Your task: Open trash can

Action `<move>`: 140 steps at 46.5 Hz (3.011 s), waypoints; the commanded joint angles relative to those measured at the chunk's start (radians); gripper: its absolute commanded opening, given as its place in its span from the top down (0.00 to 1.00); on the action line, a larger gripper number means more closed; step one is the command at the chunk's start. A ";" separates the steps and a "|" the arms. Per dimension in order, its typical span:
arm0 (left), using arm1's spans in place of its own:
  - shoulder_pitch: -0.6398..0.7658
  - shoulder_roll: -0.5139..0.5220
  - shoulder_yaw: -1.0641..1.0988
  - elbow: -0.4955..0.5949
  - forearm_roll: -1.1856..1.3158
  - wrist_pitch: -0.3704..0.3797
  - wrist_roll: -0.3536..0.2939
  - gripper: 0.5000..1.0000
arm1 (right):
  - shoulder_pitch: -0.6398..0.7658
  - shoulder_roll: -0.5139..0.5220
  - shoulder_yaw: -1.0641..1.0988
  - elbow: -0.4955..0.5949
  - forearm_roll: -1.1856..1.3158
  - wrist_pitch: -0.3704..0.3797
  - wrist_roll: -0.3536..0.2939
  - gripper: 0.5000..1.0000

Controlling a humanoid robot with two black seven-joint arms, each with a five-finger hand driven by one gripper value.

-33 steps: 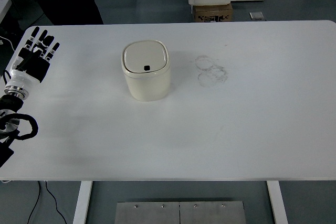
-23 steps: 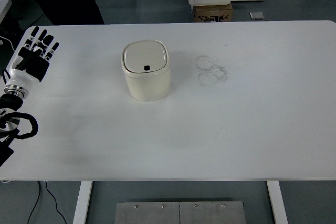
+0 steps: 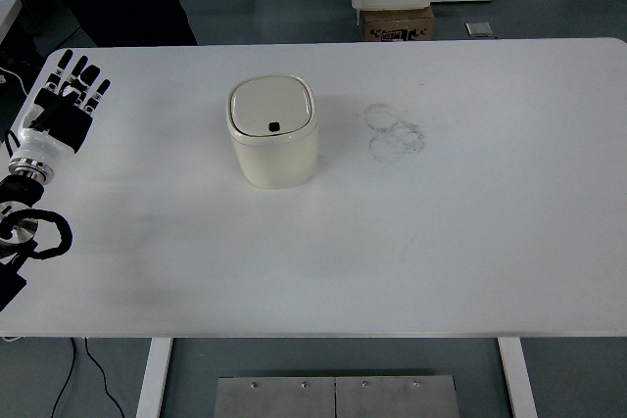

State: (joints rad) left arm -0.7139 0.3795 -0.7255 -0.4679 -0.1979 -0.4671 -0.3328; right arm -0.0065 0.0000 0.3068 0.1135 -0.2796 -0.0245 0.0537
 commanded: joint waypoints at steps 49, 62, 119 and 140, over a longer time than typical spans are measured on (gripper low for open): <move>-0.013 -0.001 0.000 -0.005 -0.009 0.005 0.000 0.00 | 0.000 0.000 0.000 0.000 -0.001 0.000 0.000 0.02; -0.035 -0.001 0.003 -0.005 -0.002 0.012 0.005 0.00 | -0.001 0.000 0.000 0.000 0.000 0.000 0.000 0.02; -0.604 0.164 0.828 -0.488 0.121 0.099 0.023 0.00 | 0.000 0.000 0.000 0.000 0.000 0.000 0.002 0.02; -0.791 0.165 0.877 -0.548 0.428 -0.105 0.394 0.00 | 0.000 0.000 0.000 0.000 0.000 0.000 0.000 0.02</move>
State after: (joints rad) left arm -1.4840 0.5445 0.1523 -1.0158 0.1657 -0.5370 0.0563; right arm -0.0061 0.0000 0.3068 0.1136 -0.2795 -0.0245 0.0535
